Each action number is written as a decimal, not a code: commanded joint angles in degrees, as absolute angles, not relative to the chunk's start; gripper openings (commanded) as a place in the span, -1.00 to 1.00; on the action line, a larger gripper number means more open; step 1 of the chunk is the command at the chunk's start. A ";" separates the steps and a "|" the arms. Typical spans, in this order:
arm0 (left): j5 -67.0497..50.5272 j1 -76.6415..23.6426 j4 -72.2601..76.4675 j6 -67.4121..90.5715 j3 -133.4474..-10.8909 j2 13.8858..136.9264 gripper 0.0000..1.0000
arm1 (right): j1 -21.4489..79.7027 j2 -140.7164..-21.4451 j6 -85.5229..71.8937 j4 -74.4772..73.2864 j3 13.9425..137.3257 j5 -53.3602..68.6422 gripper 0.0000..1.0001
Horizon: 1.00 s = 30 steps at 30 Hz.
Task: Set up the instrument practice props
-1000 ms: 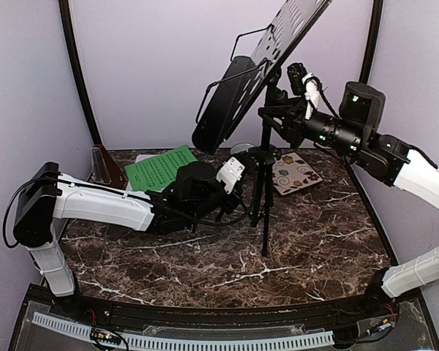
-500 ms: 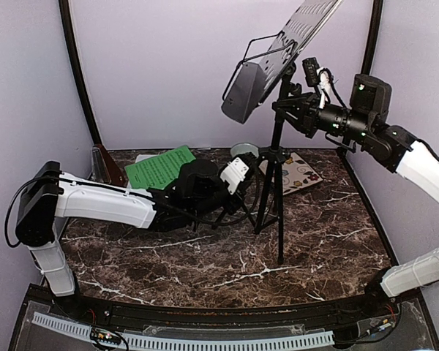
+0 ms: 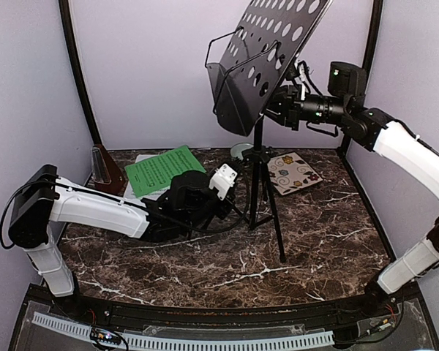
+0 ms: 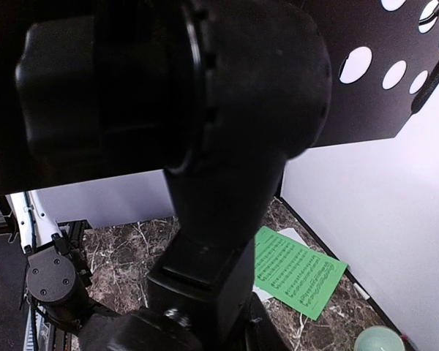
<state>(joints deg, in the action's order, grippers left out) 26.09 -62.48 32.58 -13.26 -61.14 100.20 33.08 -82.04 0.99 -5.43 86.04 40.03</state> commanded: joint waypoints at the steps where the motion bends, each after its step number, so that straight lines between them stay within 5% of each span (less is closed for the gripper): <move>1: 31.44 -63.81 36.50 -19.18 -60.63 99.17 -1.00 | 32.71 -81.08 3.30 9.06 93.84 45.51 -1.00; 18: 30.63 -63.81 32.45 -17.35 -62.81 101.85 -1.00 | 32.77 -84.58 11.27 3.74 92.43 45.58 -0.97; 30: 30.49 -63.81 30.99 -15.99 -63.55 102.57 -1.00 | 32.75 -83.82 8.90 6.62 89.36 43.13 -0.18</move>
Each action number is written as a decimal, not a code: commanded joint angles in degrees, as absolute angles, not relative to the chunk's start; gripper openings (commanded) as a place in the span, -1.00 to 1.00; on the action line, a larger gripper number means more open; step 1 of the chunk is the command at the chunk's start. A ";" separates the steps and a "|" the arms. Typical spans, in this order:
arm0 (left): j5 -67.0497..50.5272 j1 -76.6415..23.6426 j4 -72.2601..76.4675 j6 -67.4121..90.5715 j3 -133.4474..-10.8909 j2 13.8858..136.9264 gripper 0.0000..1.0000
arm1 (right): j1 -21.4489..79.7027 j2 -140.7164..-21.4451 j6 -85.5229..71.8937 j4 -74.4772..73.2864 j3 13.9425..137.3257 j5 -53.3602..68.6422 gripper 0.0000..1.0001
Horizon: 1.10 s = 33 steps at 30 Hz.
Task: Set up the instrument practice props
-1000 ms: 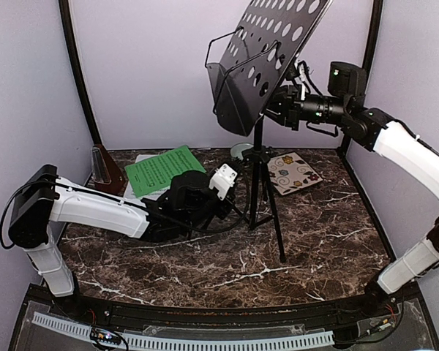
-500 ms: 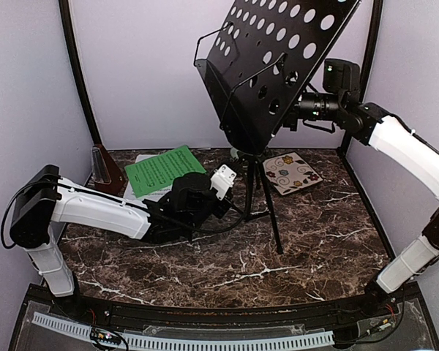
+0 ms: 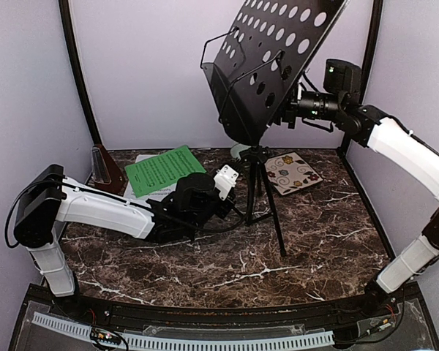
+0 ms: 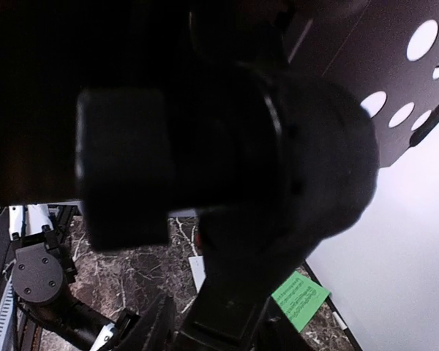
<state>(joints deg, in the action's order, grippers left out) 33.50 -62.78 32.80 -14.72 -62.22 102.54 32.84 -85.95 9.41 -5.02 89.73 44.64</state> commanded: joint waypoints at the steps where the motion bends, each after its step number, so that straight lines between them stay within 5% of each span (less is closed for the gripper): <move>1: 30.40 -63.81 31.09 -16.00 -63.55 102.61 -1.00 | 32.77 -83.65 8.81 6.65 88.96 42.67 -0.10; 5: 29.67 -63.89 31.80 -16.02 -63.20 102.31 -1.00 | 32.69 -81.72 8.07 7.37 85.32 40.08 0.35; 6: 29.61 -63.90 31.81 -16.00 -63.13 102.27 -1.00 | 32.69 -80.96 7.40 8.02 83.45 39.25 0.66; 7: 29.61 -63.90 31.93 -16.00 -63.03 102.28 -1.00 | 32.59 -79.98 6.67 8.51 81.92 38.68 0.77; 13: 29.88 -63.98 32.14 -15.69 -62.41 102.32 -1.00 | 32.43 -72.45 -0.12 13.10 69.07 34.08 0.99; 20: 31.43 -63.98 31.71 -15.47 -62.42 102.07 -1.00 | 32.43 -64.69 -6.36 10.31 54.57 26.18 0.98; 33: 32.70 -63.98 30.05 -13.99 -62.41 101.34 -1.00 | 39.21 -66.01 -13.94 10.38 42.98 18.79 0.43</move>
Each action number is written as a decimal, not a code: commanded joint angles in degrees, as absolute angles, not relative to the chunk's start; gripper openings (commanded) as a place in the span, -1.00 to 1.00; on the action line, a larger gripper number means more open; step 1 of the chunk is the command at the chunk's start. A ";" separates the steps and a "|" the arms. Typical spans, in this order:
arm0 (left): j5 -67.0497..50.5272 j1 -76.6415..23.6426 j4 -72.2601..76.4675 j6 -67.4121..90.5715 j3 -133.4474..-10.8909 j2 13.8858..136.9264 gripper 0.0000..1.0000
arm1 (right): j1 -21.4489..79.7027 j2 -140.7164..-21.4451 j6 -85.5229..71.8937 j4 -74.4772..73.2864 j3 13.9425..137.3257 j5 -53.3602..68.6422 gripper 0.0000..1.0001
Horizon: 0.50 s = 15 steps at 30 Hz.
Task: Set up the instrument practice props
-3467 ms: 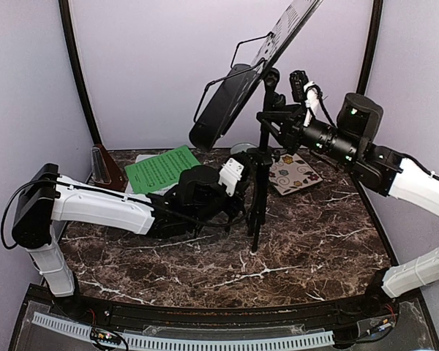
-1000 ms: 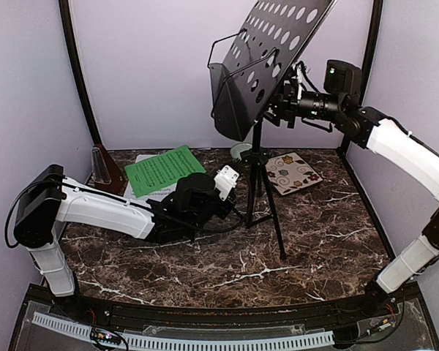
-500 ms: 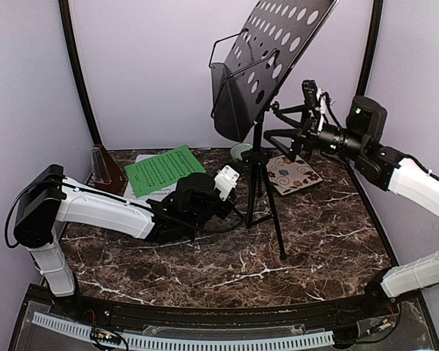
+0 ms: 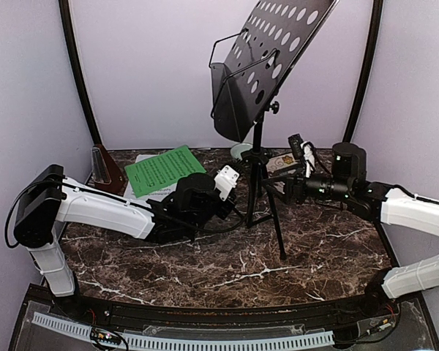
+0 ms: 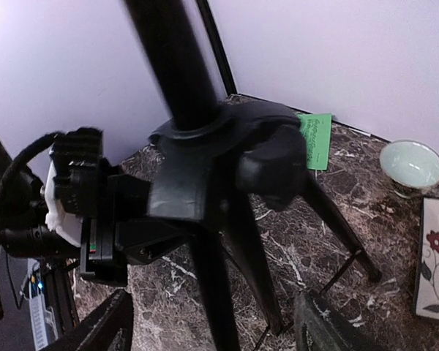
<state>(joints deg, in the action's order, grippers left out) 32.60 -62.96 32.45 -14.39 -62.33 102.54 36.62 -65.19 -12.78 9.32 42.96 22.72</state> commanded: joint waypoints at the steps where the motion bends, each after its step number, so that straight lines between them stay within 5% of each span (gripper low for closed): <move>1: 33.01 -63.98 29.98 -13.91 -62.37 101.26 -1.00 | 39.72 -66.27 -13.99 9.93 42.90 17.96 0.33; 15: 38.04 -63.90 32.09 -15.00 -58.96 98.43 -1.00 | 40.16 -66.26 -13.55 5.69 42.11 12.60 -0.68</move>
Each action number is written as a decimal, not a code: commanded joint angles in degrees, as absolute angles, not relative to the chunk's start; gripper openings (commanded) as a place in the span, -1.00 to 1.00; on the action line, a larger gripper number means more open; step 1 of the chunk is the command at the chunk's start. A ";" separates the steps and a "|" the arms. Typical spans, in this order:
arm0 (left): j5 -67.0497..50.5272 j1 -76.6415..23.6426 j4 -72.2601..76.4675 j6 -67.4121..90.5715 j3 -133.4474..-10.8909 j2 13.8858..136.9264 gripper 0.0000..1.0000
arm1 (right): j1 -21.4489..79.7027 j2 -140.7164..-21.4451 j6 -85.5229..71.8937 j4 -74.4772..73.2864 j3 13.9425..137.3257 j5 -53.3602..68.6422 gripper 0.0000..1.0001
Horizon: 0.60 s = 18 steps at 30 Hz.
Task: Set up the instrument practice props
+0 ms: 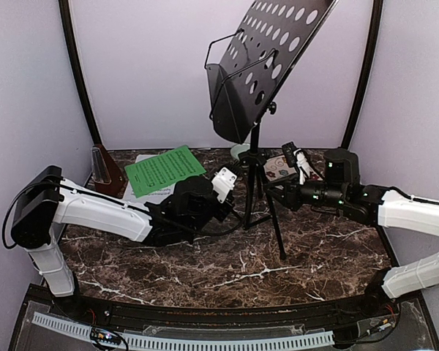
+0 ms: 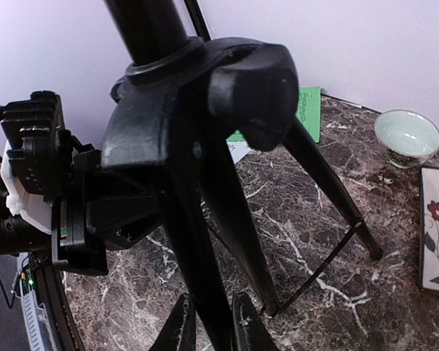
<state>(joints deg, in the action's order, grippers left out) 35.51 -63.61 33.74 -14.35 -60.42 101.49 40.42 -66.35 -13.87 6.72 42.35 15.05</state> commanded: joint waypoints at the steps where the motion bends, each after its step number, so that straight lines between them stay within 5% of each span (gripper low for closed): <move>1: 38.03 -63.90 31.88 -15.08 -59.02 98.24 -1.00 | 40.12 -66.08 -13.47 5.15 42.22 12.18 -0.77; 5: 37.32 -63.90 30.32 -14.56 -58.93 97.06 -1.00 | 40.00 -64.85 -12.70 2.72 42.86 9.86 -1.00; 16: 32.10 -64.50 26.44 -10.37 -56.15 92.68 -1.00 | 39.86 -61.06 -10.93 -5.13 44.35 9.05 -1.00; 18: 29.97 -64.68 25.55 -10.39 -56.00 91.91 -0.88 | 39.78 -60.76 -10.63 -5.72 44.47 9.54 -1.00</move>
